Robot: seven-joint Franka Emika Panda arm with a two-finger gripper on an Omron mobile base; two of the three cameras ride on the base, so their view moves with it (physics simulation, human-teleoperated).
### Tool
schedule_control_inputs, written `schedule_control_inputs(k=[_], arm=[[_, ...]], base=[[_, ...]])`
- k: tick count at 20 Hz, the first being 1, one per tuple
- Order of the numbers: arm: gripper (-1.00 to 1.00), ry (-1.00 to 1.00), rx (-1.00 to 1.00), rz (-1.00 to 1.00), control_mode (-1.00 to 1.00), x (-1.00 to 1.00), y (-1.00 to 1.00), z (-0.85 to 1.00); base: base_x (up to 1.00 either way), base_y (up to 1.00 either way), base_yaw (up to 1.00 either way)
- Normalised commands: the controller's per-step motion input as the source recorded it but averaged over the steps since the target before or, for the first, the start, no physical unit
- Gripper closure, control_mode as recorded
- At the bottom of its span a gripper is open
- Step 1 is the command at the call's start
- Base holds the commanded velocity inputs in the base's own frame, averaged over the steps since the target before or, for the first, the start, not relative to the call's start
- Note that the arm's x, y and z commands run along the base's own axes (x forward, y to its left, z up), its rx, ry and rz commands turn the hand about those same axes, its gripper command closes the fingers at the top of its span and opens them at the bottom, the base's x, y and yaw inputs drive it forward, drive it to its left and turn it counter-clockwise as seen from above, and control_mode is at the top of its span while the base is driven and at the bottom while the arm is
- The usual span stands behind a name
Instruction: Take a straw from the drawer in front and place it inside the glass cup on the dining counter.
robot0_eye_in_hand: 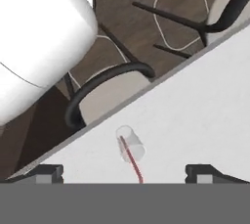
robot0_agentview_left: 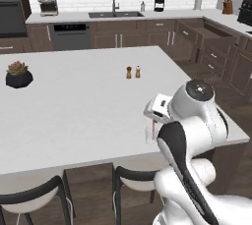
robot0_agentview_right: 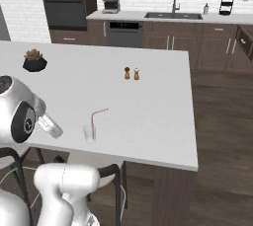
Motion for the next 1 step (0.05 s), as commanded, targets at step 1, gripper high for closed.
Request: schedule_control_inputs(k=[1], arm=[[-1.00, 0.00, -0.13, 0.05, -1.00, 0.00, 0.35, 0.00]], base=[[0.00, 0.00, 0.00]])
